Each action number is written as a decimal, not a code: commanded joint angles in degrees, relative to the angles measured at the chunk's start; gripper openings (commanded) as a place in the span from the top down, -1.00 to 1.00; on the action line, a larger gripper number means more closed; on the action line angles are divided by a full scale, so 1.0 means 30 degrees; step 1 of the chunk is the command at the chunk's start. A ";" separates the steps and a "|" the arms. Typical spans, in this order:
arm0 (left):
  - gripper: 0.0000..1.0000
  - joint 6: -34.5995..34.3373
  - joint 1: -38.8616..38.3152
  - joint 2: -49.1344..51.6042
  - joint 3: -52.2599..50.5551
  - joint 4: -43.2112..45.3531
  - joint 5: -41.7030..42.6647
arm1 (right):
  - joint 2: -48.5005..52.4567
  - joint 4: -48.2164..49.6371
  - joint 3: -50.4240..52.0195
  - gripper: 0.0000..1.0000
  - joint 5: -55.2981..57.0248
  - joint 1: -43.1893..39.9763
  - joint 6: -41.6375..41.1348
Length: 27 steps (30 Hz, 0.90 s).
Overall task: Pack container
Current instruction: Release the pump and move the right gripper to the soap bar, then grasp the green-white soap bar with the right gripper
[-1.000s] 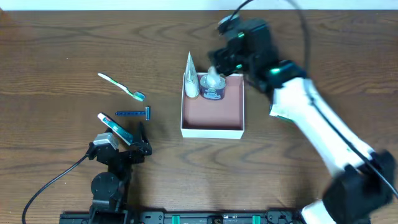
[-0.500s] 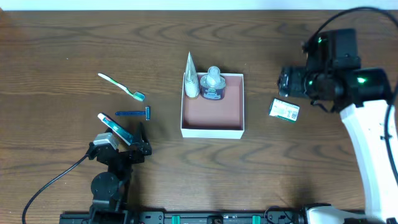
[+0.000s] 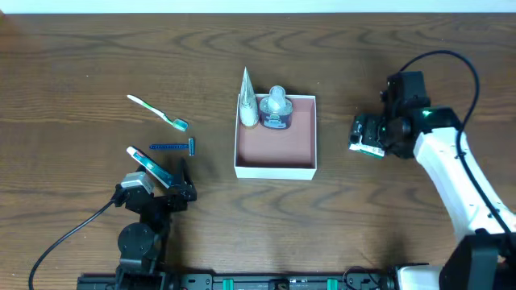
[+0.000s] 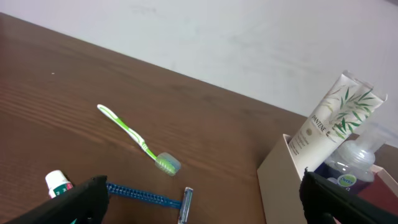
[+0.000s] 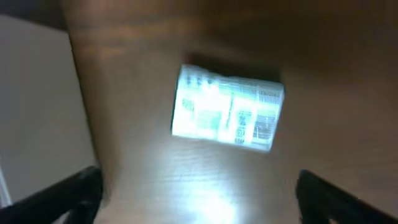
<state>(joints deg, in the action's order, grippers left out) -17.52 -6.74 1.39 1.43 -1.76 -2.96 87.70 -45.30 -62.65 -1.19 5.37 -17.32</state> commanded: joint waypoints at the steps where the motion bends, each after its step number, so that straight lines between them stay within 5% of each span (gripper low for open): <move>1: -0.96 0.0328 0.0117 -0.0007 -0.0401 -0.0707 -0.0211 | 0.0277 0.1632 0.0998 -0.98 0.0648 -0.0109 0.3643; 15: -0.96 0.0328 0.0117 -0.0007 -0.0401 -0.0707 -0.0211 | 0.0503 0.9741 0.5180 -0.99 0.2222 -0.1326 0.7155; 27: -0.96 0.0328 0.0117 -0.0007 -0.0401 -0.0707 -0.0211 | 0.0517 0.9100 0.6863 -0.99 -0.0211 -0.1319 0.4000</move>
<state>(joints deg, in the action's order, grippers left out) -17.52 -6.74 1.39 1.43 -1.76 -2.96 88.66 -17.74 -42.70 2.42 1.83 -2.28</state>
